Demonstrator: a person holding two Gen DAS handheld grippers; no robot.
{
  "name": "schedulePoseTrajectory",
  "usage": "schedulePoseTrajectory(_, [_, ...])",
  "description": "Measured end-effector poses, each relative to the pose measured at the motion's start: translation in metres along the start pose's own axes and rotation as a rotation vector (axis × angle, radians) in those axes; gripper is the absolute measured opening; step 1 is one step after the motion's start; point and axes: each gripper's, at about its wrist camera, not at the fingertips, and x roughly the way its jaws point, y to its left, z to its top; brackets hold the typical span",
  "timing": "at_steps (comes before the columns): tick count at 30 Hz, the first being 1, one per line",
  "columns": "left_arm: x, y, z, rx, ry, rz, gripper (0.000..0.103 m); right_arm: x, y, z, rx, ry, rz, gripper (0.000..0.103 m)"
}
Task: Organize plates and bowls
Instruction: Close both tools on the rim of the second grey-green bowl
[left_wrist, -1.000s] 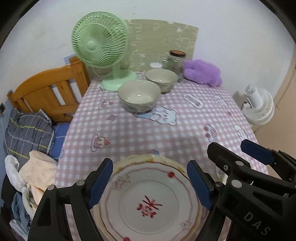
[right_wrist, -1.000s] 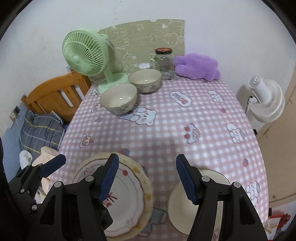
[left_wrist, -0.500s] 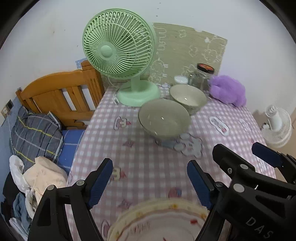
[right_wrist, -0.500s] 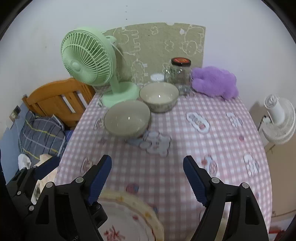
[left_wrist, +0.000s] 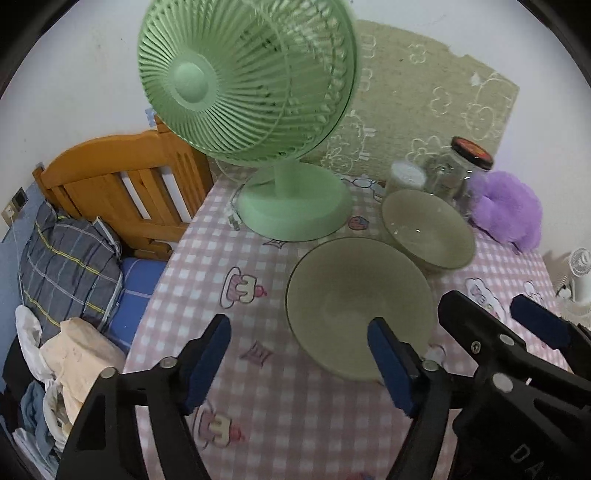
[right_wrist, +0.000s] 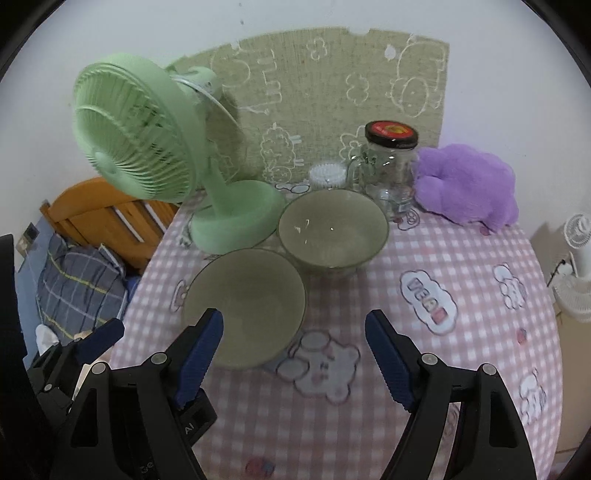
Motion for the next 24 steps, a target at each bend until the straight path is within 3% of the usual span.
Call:
schedulePoseTrajectory(5, [0.029,-0.006,0.008,0.010,0.034,0.019,0.067,0.036,-0.003,0.009,0.008,0.032,0.017,0.072])
schedulePoseTrajectory(9, [0.046,-0.009,0.011,0.026,0.046,0.035,0.055,0.058,-0.004,0.011,0.010,0.058,0.002,0.056])
schedulePoseTrajectory(17, [0.068,-0.012,0.011,0.036,0.075,0.035,0.035,0.090,-0.013,0.011,0.028,0.111,0.012,0.037])
schedulePoseTrajectory(21, [0.071,-0.010,0.011,0.033,0.070,0.050,0.027,0.097,-0.011,0.011,0.020,0.121,0.023,0.019])
schedulePoseTrajectory(24, [0.073,-0.008,0.011,0.032,0.071,0.051,0.024,0.099,-0.007,0.011,0.009,0.121,0.016,0.017])
